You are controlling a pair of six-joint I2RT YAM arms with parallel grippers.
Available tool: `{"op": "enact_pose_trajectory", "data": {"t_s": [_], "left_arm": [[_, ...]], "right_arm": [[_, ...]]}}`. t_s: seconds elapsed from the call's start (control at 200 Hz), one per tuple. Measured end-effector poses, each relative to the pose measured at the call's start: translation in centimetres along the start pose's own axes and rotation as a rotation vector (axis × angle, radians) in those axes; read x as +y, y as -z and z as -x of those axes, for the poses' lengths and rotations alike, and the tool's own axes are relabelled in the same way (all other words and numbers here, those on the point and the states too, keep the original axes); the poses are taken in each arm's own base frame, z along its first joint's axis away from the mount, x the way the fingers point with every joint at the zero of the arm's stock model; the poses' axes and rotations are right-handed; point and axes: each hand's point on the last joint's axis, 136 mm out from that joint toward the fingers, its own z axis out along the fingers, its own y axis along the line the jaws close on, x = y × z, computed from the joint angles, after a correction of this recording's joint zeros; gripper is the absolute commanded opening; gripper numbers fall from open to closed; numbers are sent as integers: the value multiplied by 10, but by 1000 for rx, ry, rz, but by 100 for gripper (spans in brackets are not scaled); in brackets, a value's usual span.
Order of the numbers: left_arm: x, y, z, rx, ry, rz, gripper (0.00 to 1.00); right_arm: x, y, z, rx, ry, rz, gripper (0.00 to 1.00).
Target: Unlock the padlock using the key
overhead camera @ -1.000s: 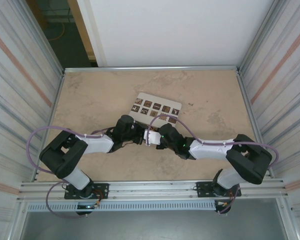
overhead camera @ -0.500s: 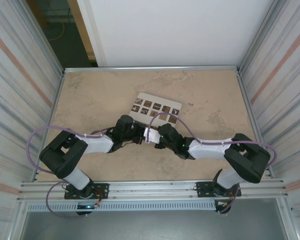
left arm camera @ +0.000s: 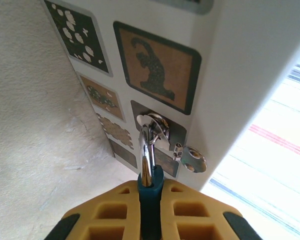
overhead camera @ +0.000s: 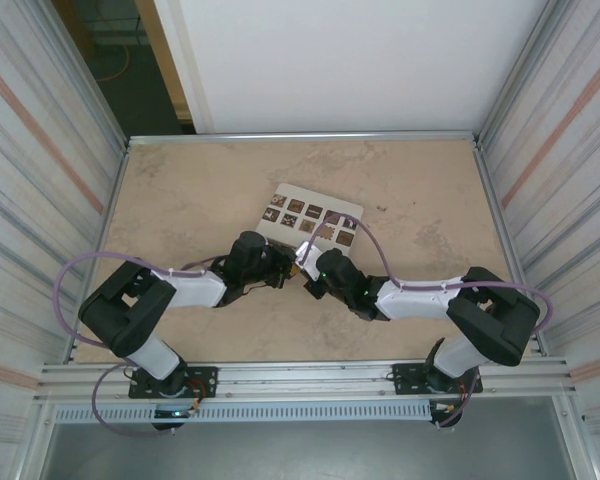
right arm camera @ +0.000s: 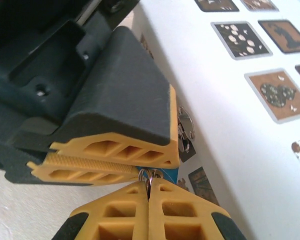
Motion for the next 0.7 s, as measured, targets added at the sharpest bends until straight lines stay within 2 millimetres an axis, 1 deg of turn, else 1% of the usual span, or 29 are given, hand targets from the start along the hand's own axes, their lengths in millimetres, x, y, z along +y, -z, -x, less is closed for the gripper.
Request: {"op": "enact_pose_trajectory", "data": {"t_s": [0.09, 0.19, 0.401, 0.591, 0.701], "left_arm": [[-1, 0, 1, -3, -1, -6, 0], [-1, 0, 1, -5, 2, -8, 0], [-2, 0, 3, -17, 3, -15, 0], [1, 0, 2, -16, -31, 1, 25], [0, 5, -2, -11, -81, 18, 37]], "right_arm": [[-1, 0, 1, -3, -100, 2, 0], [-1, -1, 1, -2, -172, 6, 0], [-3, -2, 0, 1, -243, 37, 0], [-1, -1, -5, -5, -248, 52, 0], [-11, 1, -14, -6, -267, 31, 0]]}}
